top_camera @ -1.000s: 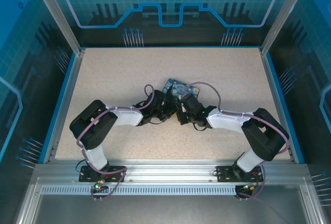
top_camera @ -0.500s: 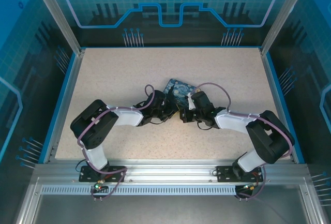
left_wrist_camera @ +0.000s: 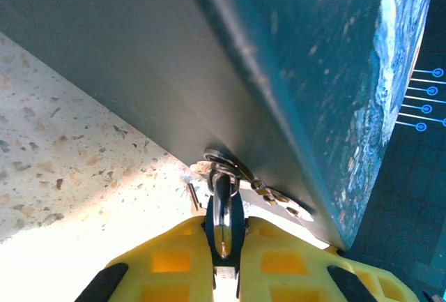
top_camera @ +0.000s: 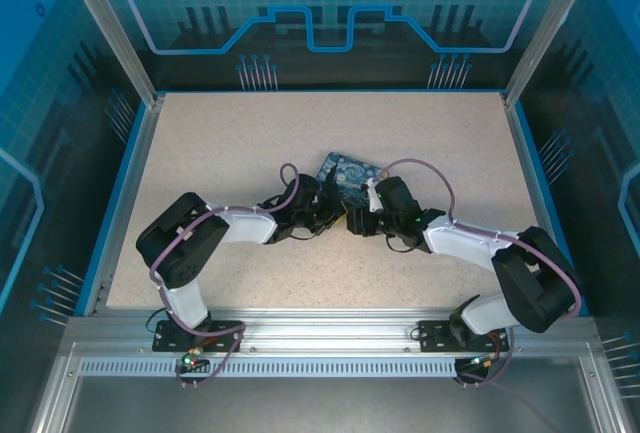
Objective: Unlock the padlock with the key
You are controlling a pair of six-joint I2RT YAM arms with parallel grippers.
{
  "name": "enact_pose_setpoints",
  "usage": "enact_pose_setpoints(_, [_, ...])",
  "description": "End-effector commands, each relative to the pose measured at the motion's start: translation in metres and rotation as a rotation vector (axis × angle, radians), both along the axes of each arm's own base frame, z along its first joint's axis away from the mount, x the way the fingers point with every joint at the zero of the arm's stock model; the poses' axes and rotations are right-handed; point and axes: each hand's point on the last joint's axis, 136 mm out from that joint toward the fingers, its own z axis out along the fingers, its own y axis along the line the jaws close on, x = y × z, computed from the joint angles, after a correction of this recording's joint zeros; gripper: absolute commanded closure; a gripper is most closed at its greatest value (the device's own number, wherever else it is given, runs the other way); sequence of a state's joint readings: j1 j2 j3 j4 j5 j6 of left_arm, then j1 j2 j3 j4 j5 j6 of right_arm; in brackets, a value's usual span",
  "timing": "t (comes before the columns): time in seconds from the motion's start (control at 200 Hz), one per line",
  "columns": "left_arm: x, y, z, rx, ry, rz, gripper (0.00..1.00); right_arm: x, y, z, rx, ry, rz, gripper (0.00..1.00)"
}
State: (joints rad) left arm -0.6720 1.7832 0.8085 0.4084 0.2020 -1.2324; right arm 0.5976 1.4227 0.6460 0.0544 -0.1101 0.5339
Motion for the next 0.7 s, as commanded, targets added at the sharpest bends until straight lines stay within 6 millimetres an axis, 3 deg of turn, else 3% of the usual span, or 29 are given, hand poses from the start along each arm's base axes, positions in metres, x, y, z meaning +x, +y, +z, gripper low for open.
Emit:
enact_pose_setpoints(0.0, [-0.009, -0.004, 0.0, -0.024, 0.028, -0.039, 1.0, 0.005, -0.004, 0.003, -0.113, -0.077, 0.024, 0.65])
enact_pose_setpoints(0.695, [-0.01, -0.007, 0.009, -0.026, 0.03, -0.06, 1.0, 0.018, 0.012, -0.01, -0.558, -0.379, 0.098, 0.69])
